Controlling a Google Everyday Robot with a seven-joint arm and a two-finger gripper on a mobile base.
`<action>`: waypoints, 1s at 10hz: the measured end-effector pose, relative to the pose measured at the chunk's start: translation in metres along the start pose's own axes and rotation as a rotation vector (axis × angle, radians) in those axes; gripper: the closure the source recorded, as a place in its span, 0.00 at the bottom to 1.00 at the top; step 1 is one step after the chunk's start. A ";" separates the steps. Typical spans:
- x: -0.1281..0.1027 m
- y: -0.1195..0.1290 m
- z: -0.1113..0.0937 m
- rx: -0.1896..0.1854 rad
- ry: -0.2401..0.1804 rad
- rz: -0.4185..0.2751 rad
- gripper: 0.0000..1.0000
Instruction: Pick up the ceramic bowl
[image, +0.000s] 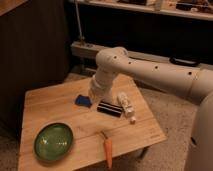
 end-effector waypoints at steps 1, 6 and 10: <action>0.000 -0.004 0.006 0.013 0.001 -0.003 0.29; 0.011 -0.011 0.022 0.083 0.007 -0.023 0.20; 0.015 -0.032 0.040 0.146 0.013 -0.044 0.20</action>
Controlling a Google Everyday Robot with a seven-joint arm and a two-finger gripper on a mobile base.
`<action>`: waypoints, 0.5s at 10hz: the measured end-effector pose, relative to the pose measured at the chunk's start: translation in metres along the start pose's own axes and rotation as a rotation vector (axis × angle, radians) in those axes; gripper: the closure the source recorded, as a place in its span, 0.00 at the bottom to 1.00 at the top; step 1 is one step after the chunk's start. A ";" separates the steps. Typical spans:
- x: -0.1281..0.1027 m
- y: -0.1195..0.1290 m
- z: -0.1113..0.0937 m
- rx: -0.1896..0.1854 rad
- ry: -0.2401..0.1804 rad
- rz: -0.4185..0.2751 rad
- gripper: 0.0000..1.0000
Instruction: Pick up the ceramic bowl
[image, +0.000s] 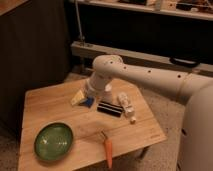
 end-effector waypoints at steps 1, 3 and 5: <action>0.001 -0.008 0.007 0.022 0.003 -0.010 0.20; 0.006 -0.033 0.023 0.062 0.001 -0.038 0.20; 0.007 -0.054 0.040 0.080 -0.015 -0.066 0.20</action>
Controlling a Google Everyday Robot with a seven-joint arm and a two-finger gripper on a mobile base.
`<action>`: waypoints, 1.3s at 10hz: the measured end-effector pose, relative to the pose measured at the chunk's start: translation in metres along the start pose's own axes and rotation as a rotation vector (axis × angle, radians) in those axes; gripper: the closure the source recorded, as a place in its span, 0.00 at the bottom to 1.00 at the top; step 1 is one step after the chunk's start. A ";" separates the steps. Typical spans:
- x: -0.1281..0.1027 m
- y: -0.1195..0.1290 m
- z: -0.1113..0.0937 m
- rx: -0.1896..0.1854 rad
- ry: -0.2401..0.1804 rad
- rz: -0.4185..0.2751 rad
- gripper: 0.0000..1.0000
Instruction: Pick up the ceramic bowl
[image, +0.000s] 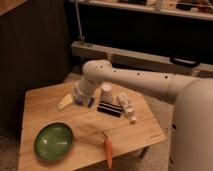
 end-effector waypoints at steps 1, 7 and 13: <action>-0.001 -0.006 0.008 -0.003 -0.013 -0.007 0.20; -0.015 -0.003 0.077 0.016 -0.087 -0.023 0.20; -0.027 -0.007 0.116 0.040 -0.153 -0.031 0.57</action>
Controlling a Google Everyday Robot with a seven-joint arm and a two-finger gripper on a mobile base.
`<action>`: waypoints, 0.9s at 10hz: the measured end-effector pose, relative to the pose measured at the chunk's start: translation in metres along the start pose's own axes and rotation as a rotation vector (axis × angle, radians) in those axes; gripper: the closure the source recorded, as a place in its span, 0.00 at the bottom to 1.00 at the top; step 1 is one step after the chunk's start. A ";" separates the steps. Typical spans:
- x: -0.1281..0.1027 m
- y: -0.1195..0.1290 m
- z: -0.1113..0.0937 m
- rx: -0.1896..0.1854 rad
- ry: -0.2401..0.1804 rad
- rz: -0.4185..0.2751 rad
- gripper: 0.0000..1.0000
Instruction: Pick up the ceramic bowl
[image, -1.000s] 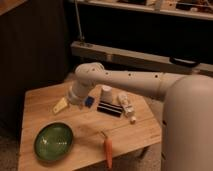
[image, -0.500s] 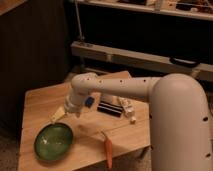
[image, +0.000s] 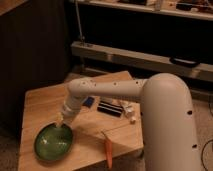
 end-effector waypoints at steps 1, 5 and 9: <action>-0.002 0.000 0.004 -0.003 -0.007 -0.001 0.57; -0.018 -0.014 -0.005 -0.026 0.008 0.008 0.57; -0.021 -0.022 -0.050 -0.060 0.060 0.014 0.57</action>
